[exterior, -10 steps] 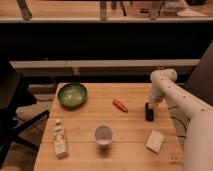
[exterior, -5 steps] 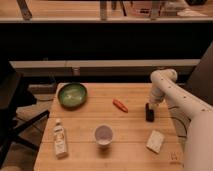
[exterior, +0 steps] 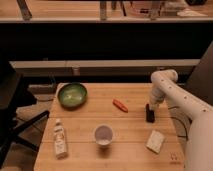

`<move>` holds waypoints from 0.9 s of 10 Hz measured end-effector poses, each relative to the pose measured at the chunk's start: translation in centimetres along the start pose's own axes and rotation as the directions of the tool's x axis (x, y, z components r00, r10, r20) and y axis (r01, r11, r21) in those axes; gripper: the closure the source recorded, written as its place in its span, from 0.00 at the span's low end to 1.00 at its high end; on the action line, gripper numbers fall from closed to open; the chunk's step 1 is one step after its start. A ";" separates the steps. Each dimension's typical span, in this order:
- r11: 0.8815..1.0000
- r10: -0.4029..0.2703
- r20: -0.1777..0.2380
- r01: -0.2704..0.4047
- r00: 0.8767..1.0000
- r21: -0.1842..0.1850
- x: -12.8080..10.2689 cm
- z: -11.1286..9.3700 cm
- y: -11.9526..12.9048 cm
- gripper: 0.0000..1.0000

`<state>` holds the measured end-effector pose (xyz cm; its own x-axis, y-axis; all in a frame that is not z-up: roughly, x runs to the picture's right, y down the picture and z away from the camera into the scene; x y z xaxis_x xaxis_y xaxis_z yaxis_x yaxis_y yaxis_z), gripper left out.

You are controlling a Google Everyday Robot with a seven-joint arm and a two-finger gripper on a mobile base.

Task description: Push the eraser across the table

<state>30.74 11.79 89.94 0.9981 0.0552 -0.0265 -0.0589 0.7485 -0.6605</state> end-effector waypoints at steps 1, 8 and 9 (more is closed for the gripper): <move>1.000 -0.002 0.002 0.002 1.000 0.001 0.0 0.2 0.0 1.00; 1.000 -0.024 -0.007 0.024 1.000 -0.002 0.2 0.0 0.6 1.00; 1.000 -0.026 -0.006 0.026 1.000 -0.002 0.2 0.0 0.7 1.00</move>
<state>30.86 12.30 89.52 0.9994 0.0316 -0.0143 -0.0331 0.7482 -0.6627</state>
